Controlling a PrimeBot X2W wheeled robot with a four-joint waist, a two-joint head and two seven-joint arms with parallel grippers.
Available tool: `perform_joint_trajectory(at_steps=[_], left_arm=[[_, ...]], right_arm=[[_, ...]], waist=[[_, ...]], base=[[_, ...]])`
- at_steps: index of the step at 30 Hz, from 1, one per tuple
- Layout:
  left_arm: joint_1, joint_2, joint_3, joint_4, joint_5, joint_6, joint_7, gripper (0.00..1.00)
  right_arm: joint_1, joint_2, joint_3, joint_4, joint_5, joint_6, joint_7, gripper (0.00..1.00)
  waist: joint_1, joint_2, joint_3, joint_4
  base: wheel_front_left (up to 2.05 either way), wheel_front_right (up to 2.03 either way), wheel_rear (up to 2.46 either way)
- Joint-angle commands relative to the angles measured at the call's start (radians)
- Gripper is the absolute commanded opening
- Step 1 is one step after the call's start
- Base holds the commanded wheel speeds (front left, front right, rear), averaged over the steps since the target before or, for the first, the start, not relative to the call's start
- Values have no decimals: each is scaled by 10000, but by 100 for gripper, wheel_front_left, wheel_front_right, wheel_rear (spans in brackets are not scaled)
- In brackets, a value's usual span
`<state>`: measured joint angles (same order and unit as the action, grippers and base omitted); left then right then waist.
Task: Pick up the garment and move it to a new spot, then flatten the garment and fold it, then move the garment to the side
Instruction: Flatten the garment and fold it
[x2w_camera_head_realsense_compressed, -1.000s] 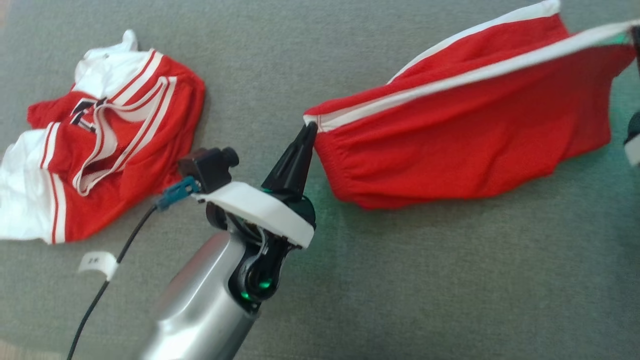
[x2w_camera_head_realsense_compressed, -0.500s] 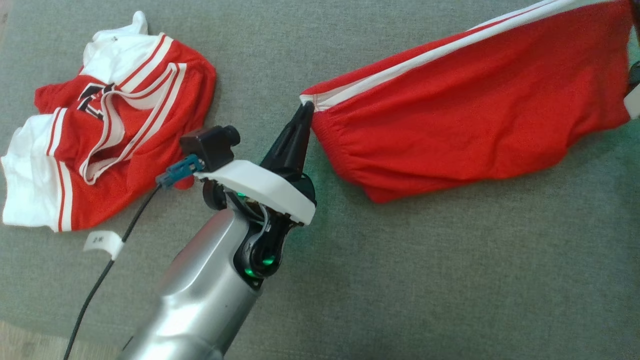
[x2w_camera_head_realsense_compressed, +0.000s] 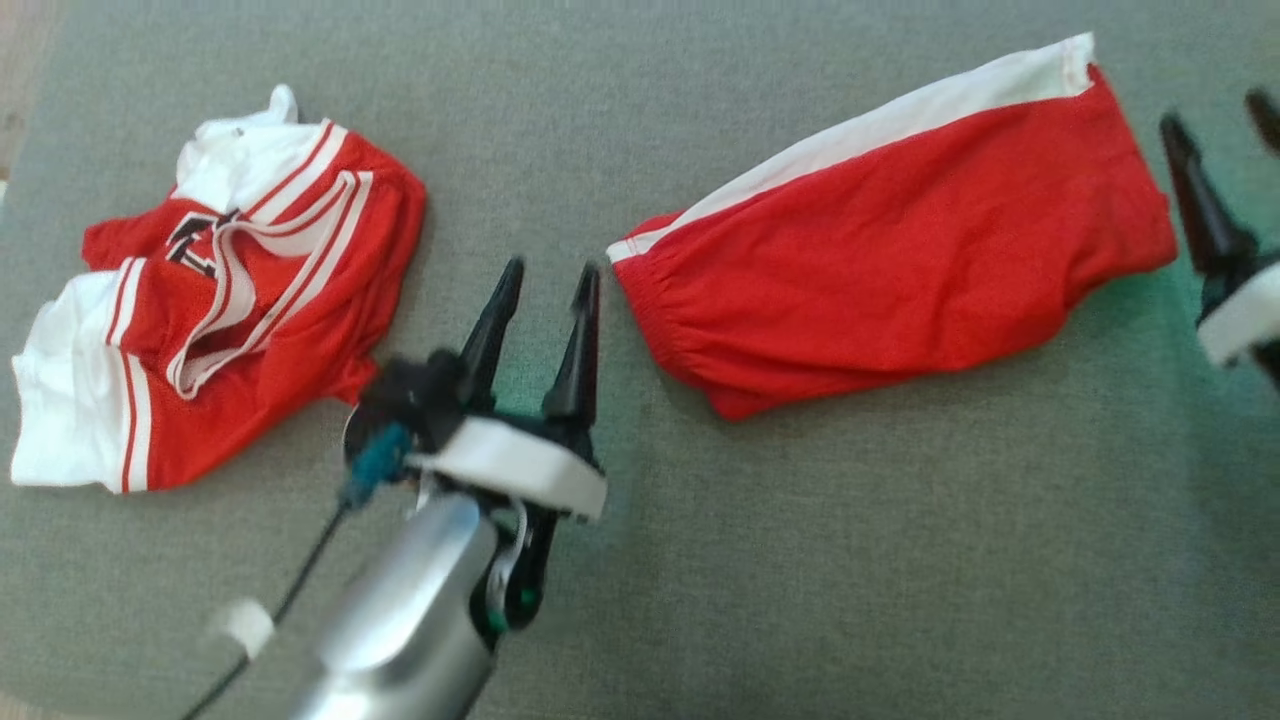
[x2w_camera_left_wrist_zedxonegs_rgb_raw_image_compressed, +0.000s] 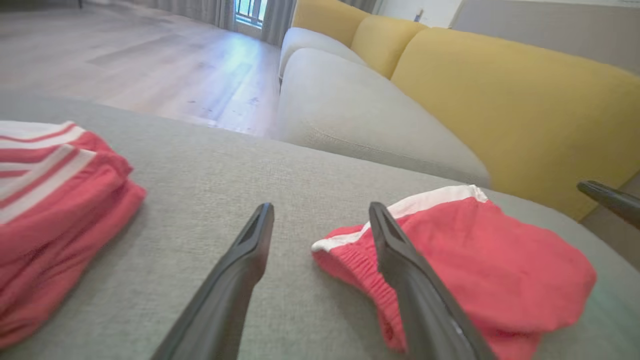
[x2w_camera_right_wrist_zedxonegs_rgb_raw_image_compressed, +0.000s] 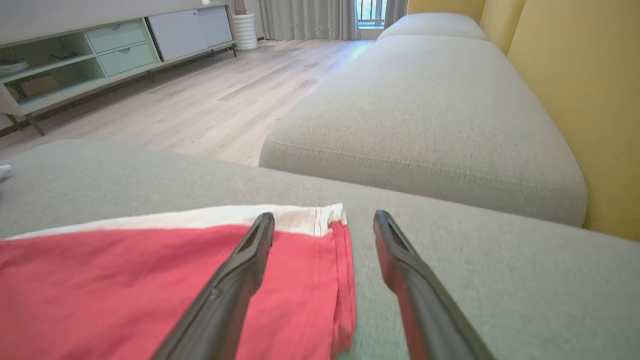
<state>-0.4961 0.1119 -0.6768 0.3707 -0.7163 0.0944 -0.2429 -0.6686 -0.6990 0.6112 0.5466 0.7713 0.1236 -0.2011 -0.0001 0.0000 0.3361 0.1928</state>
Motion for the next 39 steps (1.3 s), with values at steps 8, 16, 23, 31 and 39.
perform_joint_trajectory(at_steps=[8, 16, 23, 31, 39], left_arm=[[2191, -148, 1492, -2326, 2787, 1313, -185, 100], [3696, -538, 1899, -3443, 4370, 1597, -187, 100], [3851, -609, 1944, -3544, 4563, 1525, -188, 100], [3912, -614, 1960, -3540, 4460, 1581, -188, 100], [3943, -615, 2025, -3242, 4587, 1475, -189, 100]], right_arm=[[1121, -253, -171, -10, 462, 71, 12, 100], [841, -102, -739, 1301, 404, 71, 527, 100], [333, 140, -1017, 2889, 87, 71, 797, 100], [131, 530, -1033, 4124, 42, 71, 914, 57], [67, 721, -1090, 4351, 524, 71, 440, 0]], waist=[[1, 0, -452, 304], [1, 0, -231, 1268], [1, 0, -118, 1934], [1, 0, -165, 2135], [1, 0, -377, 1593]], base=[[0, 0, 0], [0, 0, 0], [0, 0, 0], [0, 0, 0], [0, 0, 0]])
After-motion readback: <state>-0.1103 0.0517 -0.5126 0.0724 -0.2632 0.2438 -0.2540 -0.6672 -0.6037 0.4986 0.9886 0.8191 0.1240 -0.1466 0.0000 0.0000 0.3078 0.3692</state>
